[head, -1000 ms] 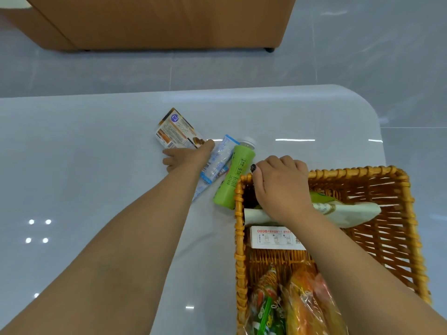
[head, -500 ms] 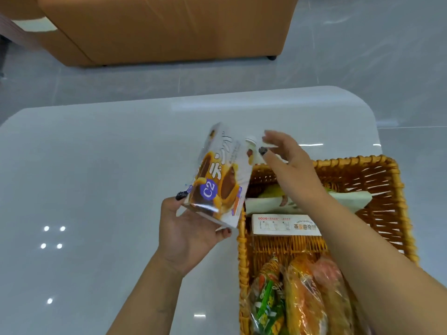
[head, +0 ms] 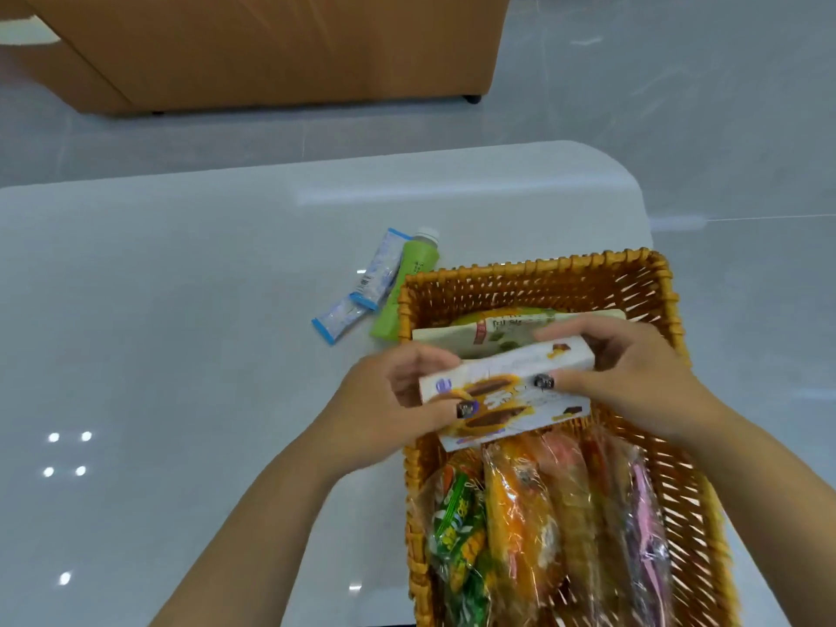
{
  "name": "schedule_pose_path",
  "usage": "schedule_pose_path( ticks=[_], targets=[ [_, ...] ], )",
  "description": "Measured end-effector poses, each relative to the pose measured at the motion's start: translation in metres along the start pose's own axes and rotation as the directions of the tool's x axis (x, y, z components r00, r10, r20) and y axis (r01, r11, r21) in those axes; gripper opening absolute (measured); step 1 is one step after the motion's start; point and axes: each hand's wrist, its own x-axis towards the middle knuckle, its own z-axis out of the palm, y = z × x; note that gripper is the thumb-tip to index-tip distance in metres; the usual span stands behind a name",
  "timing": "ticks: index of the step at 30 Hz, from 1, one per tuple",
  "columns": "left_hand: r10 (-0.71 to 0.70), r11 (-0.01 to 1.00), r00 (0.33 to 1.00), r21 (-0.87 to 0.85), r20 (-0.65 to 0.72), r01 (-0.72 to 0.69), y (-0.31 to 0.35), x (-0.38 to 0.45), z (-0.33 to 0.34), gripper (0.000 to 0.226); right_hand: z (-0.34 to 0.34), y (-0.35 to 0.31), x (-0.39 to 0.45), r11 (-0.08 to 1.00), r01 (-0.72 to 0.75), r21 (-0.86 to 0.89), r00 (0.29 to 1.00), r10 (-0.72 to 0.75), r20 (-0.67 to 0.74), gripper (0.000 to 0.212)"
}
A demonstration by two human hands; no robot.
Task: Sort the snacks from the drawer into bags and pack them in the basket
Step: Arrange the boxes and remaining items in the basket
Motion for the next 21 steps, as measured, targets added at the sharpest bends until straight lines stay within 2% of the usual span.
schedule_pose_path(
  ticks=[3,5,7,9,11,12,14,16,19,21],
  targets=[
    [0.014,0.908,0.999,0.419,-0.050,0.008,-0.011,-0.001,0.019,0.035,0.004,0.026,-0.017,0.992,-0.074,-0.097,0.997,0.074,-0.006,0.042],
    [0.063,0.807,0.996,0.590,-0.065,-0.012,-0.015,0.002,0.029,0.039,0.008,0.042,-0.021,0.954,-0.074,-0.289,0.996,0.083,0.020,0.044],
    [0.155,0.690,0.986,0.721,-0.060,-0.064,-0.020,0.005,0.036,0.040,0.013,0.054,-0.020,0.912,-0.049,-0.408,0.998,0.059,0.011,0.039],
    [0.183,0.577,0.983,0.813,-0.032,-0.081,-0.023,0.009,0.043,0.036,0.017,0.061,-0.015,0.897,-0.049,-0.439,0.998,0.032,-0.047,0.029],
    [0.254,0.453,0.967,0.882,0.009,-0.127,-0.025,0.012,0.051,0.027,0.019,0.064,-0.009,0.871,-0.099,-0.481,0.993,0.057,-0.101,0.021],
    [0.249,0.389,0.968,0.910,0.041,-0.139,-0.028,0.015,0.054,0.030,0.020,0.066,-0.005,0.862,-0.139,-0.488,0.986,0.075,-0.148,0.018],
    [0.233,0.331,0.972,0.938,0.022,-0.100,-0.031,0.021,0.058,0.042,0.018,0.069,0.002,0.859,-0.244,-0.451,0.952,0.123,-0.280,0.014],
    [0.247,0.333,0.969,0.939,-0.005,-0.080,-0.035,0.026,0.060,0.043,0.017,0.069,0.007,0.864,-0.363,-0.349,0.907,0.242,-0.344,0.026],
    [0.211,0.325,0.977,0.945,-0.039,-0.033,-0.036,0.029,0.069,0.039,0.020,0.066,0.013,0.890,-0.443,-0.106,0.886,0.416,-0.207,0.032],
    [0.190,0.297,0.981,0.954,-0.029,-0.029,-0.028,0.026,0.071,0.028,0.025,0.065,0.016,0.910,-0.412,-0.055,0.908,0.404,-0.112,0.032]
  ],
)
